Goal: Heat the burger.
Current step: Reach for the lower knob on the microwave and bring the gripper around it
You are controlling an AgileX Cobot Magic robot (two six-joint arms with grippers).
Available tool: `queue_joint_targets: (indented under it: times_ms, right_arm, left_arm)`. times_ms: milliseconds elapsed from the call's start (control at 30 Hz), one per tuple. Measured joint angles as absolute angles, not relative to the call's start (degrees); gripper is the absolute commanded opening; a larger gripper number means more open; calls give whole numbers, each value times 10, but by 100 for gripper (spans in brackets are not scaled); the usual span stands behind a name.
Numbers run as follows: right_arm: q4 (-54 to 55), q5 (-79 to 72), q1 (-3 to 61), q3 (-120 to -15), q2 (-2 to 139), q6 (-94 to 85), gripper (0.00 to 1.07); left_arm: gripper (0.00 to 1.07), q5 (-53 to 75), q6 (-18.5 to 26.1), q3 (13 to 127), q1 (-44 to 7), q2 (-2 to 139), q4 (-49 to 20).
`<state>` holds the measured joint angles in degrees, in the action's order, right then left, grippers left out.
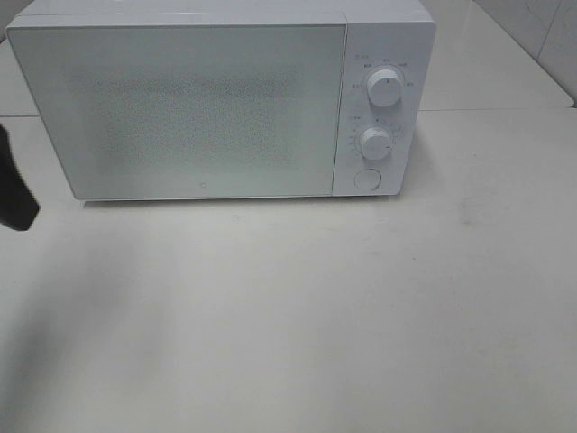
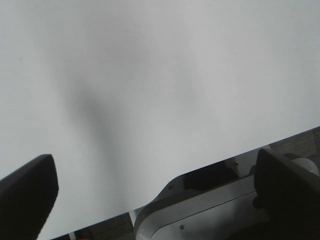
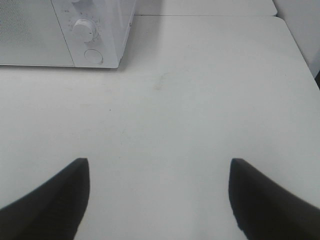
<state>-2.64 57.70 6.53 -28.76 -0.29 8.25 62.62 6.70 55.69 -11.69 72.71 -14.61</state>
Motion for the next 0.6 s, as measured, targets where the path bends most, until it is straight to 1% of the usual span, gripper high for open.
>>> queue_joint_targets:
  times_ms: [33,67,100,133,167,200,233,300,333,367,500,600]
  right_arm:
    - [-26,577,65,-288,-3,83,75]
    - [-26,577,65,-288,-3,83,75]
    - [-26,577,65,-288,-3,83,75]
    - [-26,577,65,-288,-3,83,75]
    - [-26,577,65,-288,-3,83,75]
    - [-26,577,65,-288,-3,83,75]
    - [-26,577,65,-288,-3,83,75]
    - [-26,577,65,-288,-3,83,75]
    - [-26,577,65,-288,-3,83,75]
    - [-26,577,65,-288,-3,83,75]
    - [-26,577,65,-288,-3,83,75]
    - [-26,577,65,-288,-3,83,75]
  left_arm:
    - [100,626,67,557,-117,727,-146]
    - [100,631,65,541,-96,700,-135]
    - [100,631,65,541,-96,700,-135]
    - [100,634,65,534,-84,688,-130]
    - [100,635,65,512,-62,657,-121]
    - [100,635,65,512,-62,657,-121]
    - [100,636,65,487,-44,627,-115]
    - [100,637,65,476,-36,615,-114]
    - [100,639,65,451,-18,588,-110]
    - [100,642,65,437,-11,573,-109]
    - [100,650,65,399,-2,532,-108]
    - [100,653,65,357,-1,472,-108]
